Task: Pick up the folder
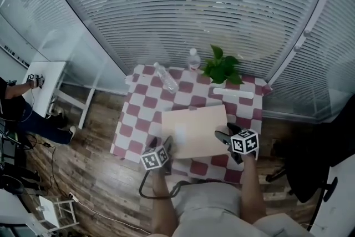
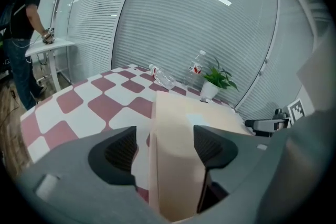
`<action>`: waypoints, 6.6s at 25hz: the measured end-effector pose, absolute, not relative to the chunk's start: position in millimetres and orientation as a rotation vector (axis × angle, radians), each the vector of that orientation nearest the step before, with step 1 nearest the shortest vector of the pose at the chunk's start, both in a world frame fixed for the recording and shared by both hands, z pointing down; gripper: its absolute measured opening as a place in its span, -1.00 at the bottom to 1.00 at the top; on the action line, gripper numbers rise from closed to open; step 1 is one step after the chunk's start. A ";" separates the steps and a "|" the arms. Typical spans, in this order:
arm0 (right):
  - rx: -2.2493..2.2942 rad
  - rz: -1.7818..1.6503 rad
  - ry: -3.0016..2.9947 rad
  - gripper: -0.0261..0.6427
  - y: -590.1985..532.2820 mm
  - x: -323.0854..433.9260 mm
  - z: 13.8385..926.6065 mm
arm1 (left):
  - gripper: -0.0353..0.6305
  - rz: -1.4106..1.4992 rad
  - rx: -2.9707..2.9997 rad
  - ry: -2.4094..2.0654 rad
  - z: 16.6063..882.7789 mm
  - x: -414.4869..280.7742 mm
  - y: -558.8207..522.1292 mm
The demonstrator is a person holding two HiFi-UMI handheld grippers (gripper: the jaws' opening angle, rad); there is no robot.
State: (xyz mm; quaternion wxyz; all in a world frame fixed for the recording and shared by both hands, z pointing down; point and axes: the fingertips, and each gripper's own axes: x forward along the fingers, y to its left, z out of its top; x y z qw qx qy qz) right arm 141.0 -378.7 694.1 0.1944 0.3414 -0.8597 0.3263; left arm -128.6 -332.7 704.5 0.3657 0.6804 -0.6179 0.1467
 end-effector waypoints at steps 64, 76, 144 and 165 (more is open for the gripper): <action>1.174 0.889 -2.463 0.11 -416.5 146.0 665.4 | 0.24 0.192 1.814 -1.526 676.8 -92.4 -354.4; 1.282 0.661 -2.625 0.09 -437.0 156.3 593.3 | 0.24 0.143 1.978 -1.637 600.7 -86.4 -383.5; 1.525 0.196 -2.770 0.05 -366.8 194.8 462.7 | 0.24 -0.018 2.390 -1.706 455.4 -52.2 -345.7; 1.505 0.068 -2.706 0.04 -356.7 194.2 462.4 | 0.24 -0.085 2.354 -1.711 452.7 -53.6 -339.4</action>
